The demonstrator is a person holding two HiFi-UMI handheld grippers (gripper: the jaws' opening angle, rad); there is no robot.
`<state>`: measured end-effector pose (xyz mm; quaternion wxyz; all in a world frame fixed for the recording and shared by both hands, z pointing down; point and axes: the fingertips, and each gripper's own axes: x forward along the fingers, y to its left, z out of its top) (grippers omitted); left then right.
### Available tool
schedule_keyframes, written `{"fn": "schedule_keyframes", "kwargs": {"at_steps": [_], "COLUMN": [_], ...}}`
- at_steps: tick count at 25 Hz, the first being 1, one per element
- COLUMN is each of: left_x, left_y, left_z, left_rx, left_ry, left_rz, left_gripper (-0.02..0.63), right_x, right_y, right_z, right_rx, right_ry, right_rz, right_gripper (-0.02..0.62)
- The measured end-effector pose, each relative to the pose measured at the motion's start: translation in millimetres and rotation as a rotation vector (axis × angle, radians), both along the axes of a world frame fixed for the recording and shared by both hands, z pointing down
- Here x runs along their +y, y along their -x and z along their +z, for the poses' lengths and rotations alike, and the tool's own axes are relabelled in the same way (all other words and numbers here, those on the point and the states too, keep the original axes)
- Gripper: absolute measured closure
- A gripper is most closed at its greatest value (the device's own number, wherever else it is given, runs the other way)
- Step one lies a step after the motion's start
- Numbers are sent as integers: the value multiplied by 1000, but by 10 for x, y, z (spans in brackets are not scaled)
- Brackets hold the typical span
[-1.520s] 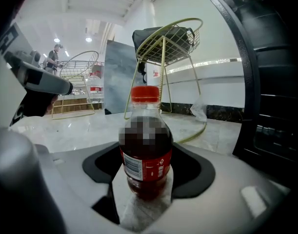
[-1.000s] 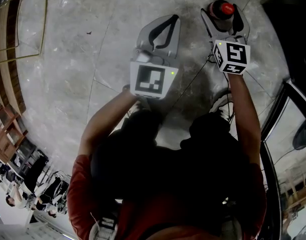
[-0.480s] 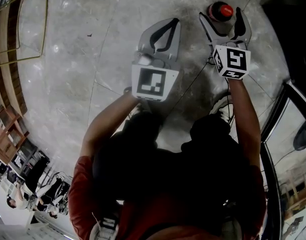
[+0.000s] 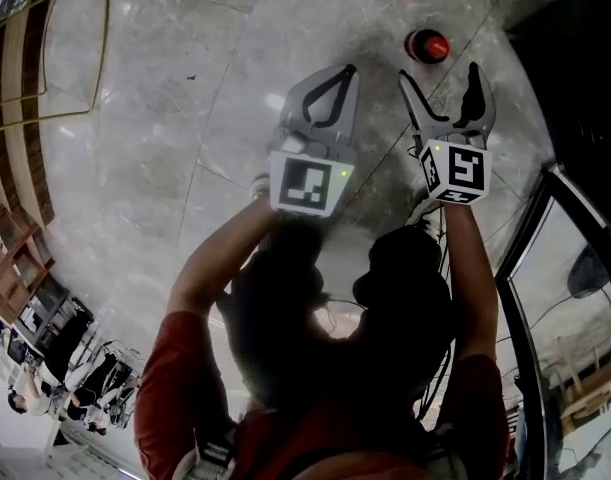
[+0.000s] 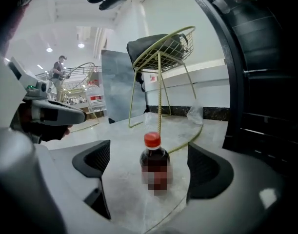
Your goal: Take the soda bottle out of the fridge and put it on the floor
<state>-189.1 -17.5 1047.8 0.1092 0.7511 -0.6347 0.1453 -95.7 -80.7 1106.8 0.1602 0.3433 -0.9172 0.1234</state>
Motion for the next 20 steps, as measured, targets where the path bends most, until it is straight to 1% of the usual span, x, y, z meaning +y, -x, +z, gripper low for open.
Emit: {"fn": "schedule_keyframes", "kwargs": {"at_steps": [5, 9, 16, 20], "left_x": [78, 127, 18, -47], "left_y": [69, 56, -196, -344], "left_z": [-734, -1430, -2989, -3923], "left_rx": [-50, -33, -48, -50], "left_ry": [18, 40, 63, 62], "left_rz": [17, 7, 57, 75], "left_gripper": [606, 606, 606, 606], "right_x": [246, 340, 348, 296], "right_y": [-130, -244, -334, -373], "right_z": [-740, -1525, -3229, -4244], "right_rx": [35, 42, 25, 2], "right_ry": [55, 72, 67, 33], "right_rz": [-3, 20, 52, 88], "right_gripper": [115, 115, 115, 115]}}
